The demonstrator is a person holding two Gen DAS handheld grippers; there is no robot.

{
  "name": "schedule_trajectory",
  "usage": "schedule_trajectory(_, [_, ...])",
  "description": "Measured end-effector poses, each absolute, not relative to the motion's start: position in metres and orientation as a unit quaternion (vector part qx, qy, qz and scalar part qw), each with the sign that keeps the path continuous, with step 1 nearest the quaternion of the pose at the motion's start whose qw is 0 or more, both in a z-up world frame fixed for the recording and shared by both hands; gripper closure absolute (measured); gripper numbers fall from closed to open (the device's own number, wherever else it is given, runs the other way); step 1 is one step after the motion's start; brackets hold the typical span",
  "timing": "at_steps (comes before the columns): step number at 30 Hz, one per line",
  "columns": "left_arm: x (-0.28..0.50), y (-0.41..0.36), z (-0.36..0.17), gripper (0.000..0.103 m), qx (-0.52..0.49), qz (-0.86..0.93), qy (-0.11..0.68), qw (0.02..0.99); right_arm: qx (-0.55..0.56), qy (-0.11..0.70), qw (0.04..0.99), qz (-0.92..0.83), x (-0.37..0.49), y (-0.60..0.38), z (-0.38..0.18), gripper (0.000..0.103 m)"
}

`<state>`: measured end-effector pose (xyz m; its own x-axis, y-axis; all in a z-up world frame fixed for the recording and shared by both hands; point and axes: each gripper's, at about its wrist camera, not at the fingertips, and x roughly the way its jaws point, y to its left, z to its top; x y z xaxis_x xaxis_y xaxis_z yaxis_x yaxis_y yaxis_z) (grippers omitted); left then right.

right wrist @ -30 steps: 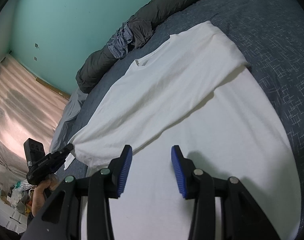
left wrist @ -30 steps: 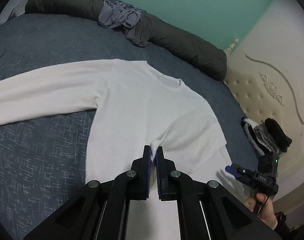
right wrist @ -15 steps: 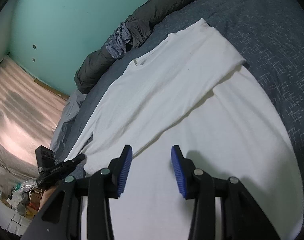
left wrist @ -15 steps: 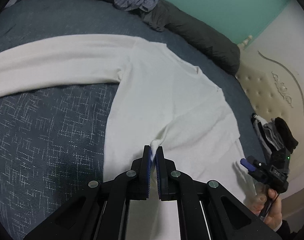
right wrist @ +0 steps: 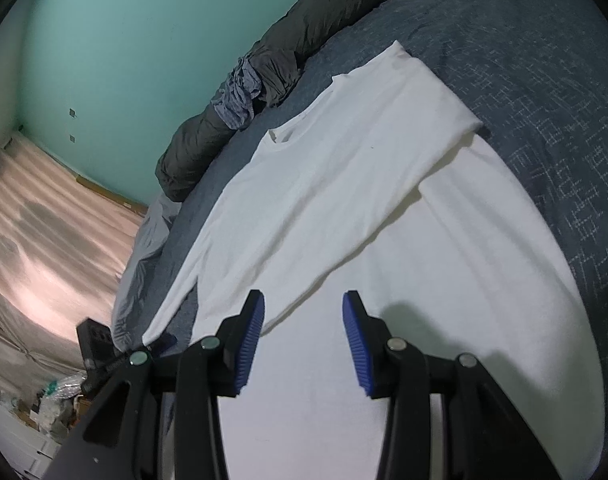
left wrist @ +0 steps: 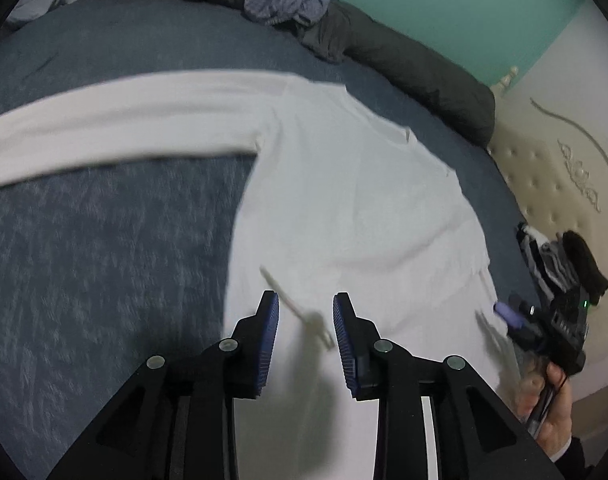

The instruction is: Fold clothes

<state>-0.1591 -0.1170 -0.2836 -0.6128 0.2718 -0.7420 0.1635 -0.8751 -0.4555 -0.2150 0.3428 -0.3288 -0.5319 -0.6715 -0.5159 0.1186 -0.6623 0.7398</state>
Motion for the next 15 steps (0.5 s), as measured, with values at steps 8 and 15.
schedule_trajectory(8, [-0.159,-0.089,-0.291,0.072,-0.467,0.856,-0.221,0.032,0.412,-0.351,0.256,-0.801,-0.212,0.345,-0.324,0.06])
schedule_trajectory(15, [-0.172,-0.076,-0.299,0.072,-0.49,0.847,-0.206,0.025,0.402,-0.368,0.254,-0.799,-0.212,0.354,-0.32,0.059])
